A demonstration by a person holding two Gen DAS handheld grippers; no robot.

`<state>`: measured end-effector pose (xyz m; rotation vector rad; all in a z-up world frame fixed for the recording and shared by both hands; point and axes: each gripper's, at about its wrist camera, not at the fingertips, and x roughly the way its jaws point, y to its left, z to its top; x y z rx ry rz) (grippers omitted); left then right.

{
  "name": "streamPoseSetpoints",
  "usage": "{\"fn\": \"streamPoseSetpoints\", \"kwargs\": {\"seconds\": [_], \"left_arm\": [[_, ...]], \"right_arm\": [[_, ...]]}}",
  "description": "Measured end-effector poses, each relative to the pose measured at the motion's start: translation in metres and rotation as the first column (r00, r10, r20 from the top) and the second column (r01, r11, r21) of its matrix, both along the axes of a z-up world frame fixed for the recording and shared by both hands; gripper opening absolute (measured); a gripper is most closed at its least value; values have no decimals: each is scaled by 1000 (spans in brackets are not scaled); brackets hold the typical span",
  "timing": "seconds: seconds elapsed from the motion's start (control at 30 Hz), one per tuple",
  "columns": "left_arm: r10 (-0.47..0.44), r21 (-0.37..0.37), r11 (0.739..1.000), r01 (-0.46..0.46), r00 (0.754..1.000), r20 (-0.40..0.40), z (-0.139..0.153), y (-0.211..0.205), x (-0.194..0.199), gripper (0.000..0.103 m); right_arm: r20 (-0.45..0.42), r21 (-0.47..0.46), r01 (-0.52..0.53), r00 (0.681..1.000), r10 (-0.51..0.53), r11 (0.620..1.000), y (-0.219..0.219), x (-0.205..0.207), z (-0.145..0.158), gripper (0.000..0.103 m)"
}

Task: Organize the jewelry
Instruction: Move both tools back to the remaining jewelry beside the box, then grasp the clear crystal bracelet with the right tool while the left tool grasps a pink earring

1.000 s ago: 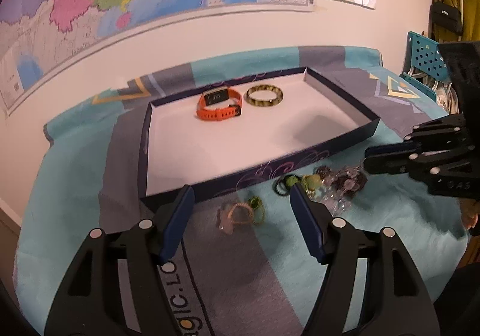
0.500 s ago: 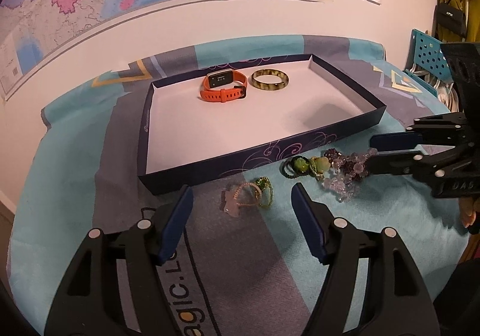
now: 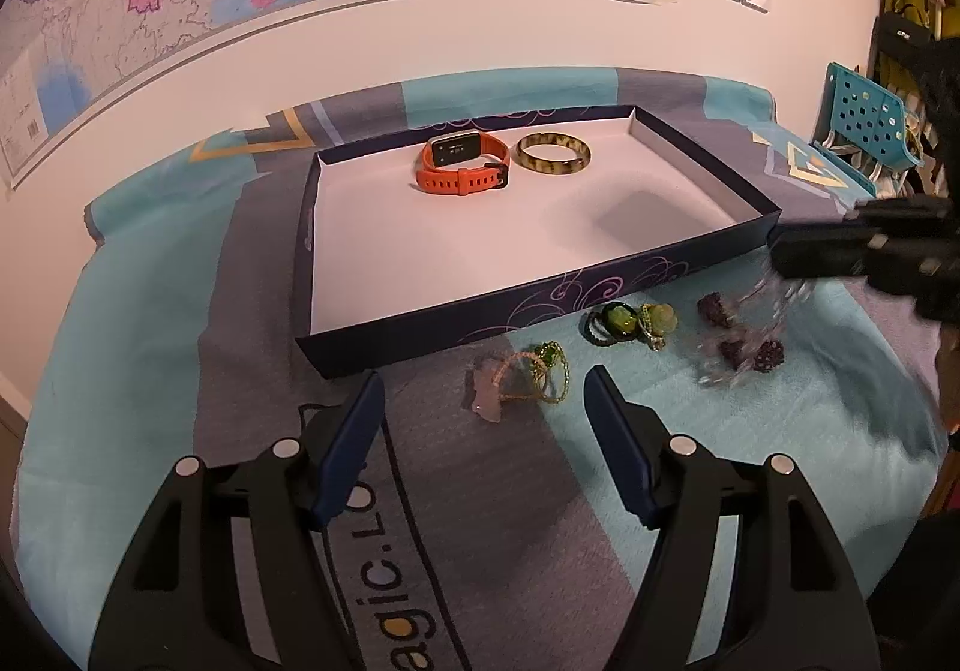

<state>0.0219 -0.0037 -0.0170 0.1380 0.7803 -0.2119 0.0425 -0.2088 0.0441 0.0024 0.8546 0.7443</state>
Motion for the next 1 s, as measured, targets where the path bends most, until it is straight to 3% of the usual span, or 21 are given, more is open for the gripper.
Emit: {"fn": "streamPoseSetpoints", "kwargs": {"seconds": [0.13, 0.3, 0.5, 0.67, 0.73, 0.87, 1.0], "left_arm": [[-13, -6, 1000, 13, 1000, -4, -1, 3, -1, 68], [-28, -14, 1000, 28, 999, -15, -4, 6, -3, 65], [-51, -26, 998, 50, 998, -40, -9, 6, 3, 55], [-50, -8, 999, 50, 996, -72, -15, 6, 14, 52], [-54, -14, 998, 53, 995, -88, -18, 7, 17, 43], [-67, -23, 998, 65, 993, -98, -19, 7, 19, 34], [-72, -32, 997, 69, 992, -104, -20, 8, 18, 21]], "right_arm": [[15, 61, -30, 999, 29, 998, 1, -6, 20, 8], [-8, 99, -86, 996, 88, 991, 10, -16, 23, 8], [-112, 74, -76, 990, 84, 994, 18, -12, -12, 8], [-168, 43, -40, 985, 46, 998, 13, -12, -33, 10], [-169, 20, -37, 985, 40, 999, 12, -14, -36, 11], [-152, -47, -48, 987, 40, 998, 18, -20, -43, 32], [-146, -83, -78, 987, 65, 994, 26, -24, -48, 38]]}}
